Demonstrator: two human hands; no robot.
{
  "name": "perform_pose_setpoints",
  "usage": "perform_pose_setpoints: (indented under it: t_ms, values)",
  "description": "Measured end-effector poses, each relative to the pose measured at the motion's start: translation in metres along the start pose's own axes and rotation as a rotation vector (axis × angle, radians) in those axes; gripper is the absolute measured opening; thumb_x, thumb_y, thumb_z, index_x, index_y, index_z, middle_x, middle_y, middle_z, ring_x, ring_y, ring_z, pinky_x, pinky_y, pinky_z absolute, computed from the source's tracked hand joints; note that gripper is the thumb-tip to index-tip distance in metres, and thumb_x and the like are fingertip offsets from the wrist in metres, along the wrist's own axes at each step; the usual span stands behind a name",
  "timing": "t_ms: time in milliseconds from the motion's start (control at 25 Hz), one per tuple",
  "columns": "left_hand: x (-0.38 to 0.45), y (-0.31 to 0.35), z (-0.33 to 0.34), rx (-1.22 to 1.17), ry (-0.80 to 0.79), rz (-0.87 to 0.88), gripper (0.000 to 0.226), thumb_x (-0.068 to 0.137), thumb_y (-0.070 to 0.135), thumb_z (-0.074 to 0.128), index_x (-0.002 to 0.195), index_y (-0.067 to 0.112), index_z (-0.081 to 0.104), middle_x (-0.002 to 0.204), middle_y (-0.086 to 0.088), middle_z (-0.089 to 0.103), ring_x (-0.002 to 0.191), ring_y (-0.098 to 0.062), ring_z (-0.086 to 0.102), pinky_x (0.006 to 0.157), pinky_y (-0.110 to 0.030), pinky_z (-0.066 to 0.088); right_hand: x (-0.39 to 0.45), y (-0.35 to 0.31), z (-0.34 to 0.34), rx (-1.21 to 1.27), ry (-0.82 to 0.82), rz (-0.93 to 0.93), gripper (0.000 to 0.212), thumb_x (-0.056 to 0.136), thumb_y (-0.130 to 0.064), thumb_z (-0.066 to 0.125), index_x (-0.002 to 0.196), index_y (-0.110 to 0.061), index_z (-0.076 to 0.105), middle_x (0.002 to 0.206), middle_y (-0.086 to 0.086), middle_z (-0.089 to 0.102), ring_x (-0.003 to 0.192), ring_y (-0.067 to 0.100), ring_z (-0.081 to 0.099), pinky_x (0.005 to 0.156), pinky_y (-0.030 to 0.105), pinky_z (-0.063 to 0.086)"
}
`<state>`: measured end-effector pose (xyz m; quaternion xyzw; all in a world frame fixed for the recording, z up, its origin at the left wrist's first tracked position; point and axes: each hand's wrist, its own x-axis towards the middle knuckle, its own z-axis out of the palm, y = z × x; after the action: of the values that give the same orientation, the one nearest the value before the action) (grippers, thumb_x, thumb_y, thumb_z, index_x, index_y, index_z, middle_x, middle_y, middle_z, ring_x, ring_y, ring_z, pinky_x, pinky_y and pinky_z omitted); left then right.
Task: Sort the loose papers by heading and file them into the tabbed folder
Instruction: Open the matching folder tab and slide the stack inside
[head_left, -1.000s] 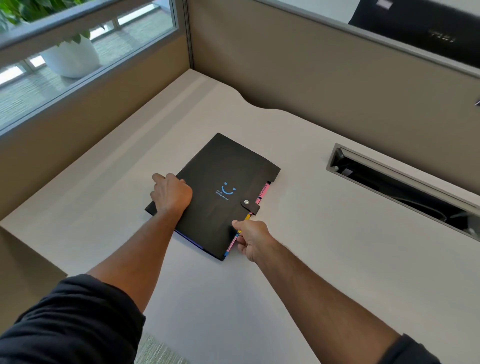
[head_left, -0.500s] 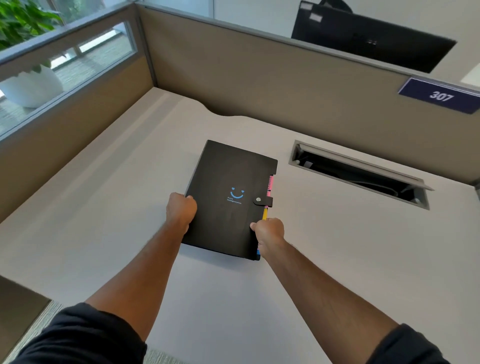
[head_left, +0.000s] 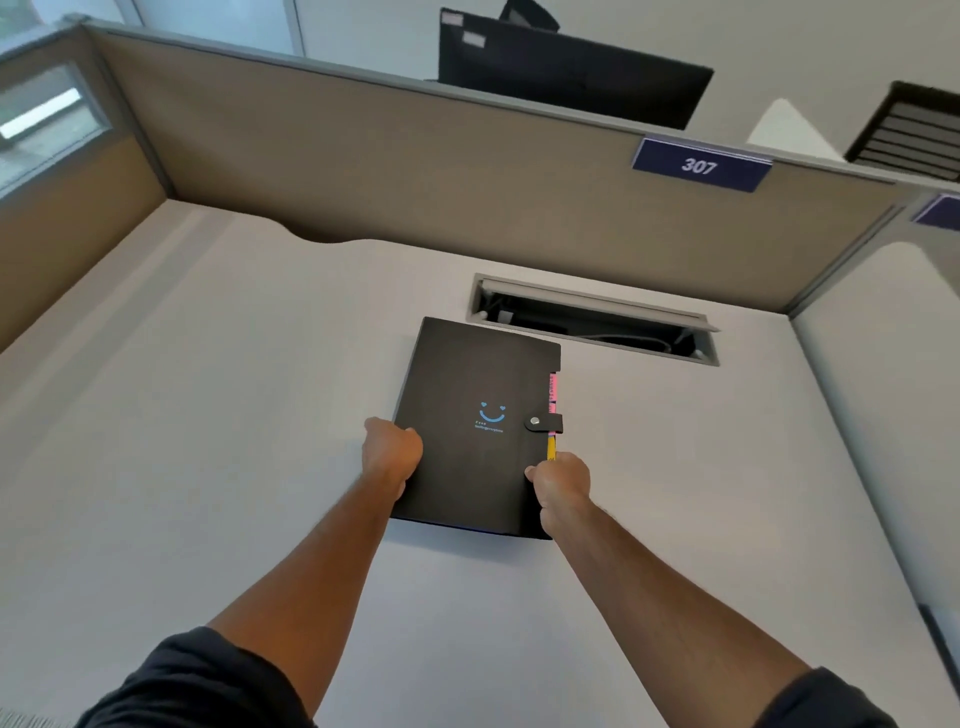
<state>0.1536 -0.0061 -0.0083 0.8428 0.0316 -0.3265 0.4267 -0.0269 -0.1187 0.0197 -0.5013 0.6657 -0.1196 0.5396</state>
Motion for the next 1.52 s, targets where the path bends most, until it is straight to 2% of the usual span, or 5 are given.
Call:
perform_pose_setpoints:
  t_ms: [120,360,600,1200,1520]
  values:
    - [-0.015,0.004,0.033,0.026,-0.023,-0.012,0.051,0.104,0.020,0.047,0.148,0.003,0.028,0.147,-0.017,0.046,0.130,-0.036,0.049,0.109,-0.046,0.044,0.017,0.008,-0.027,0.010,0.037,-0.003,0.013,0.087,0.007,0.058,0.088,-0.005,0.054,0.086,0.010,0.050,0.075,0.024,0.042,0.068,0.034,0.036]
    - [-0.030,0.013,0.073,0.152,-0.010,0.062,0.043,0.101,0.018,0.052,0.137,0.001,0.036,0.139,-0.020,0.051,0.123,-0.039,0.054,0.092,-0.044,0.054,0.042,0.016,-0.060,0.028,0.070,-0.007,0.011,0.088,0.006,0.058,0.096,-0.001,0.058,0.084,0.010,0.051,0.070,0.022,0.042,0.066,0.033,0.037]
    - [-0.034,0.023,0.092,0.315,0.044,0.105,0.046,0.101,0.021,0.054,0.140,0.001,0.040,0.144,-0.019,0.044,0.130,-0.036,0.044,0.110,-0.047,0.043,0.059,0.015,-0.071,0.001,0.083,-0.022,0.012,0.088,0.005,0.058,0.089,-0.007,0.055,0.080,0.007,0.049,0.066,0.021,0.040,0.057,0.030,0.034]
    - [-0.032,0.022,0.082,0.458,0.074,0.270,0.038,0.102,0.021,0.057,0.132,0.001,0.047,0.136,-0.018,0.043,0.127,-0.033,0.042,0.107,-0.042,0.039,0.072,0.016,-0.057,-0.170,0.038,-0.108,0.019,0.085,-0.003,0.055,0.102,-0.007,0.062,0.103,0.016,0.069,0.072,0.024,0.056,0.054,0.027,0.043]
    - [-0.051,0.012,0.087,0.651,0.055,0.627,0.050,0.098,0.023,0.060,0.142,0.007,0.042,0.148,-0.013,0.040,0.136,-0.032,0.038,0.109,-0.042,0.039,0.047,0.020,-0.053,-0.745,0.141,-0.500,0.057,0.091,-0.023,0.067,0.143,-0.011,0.047,0.147,0.008,0.043,0.135,0.030,0.043,0.105,0.040,0.043]
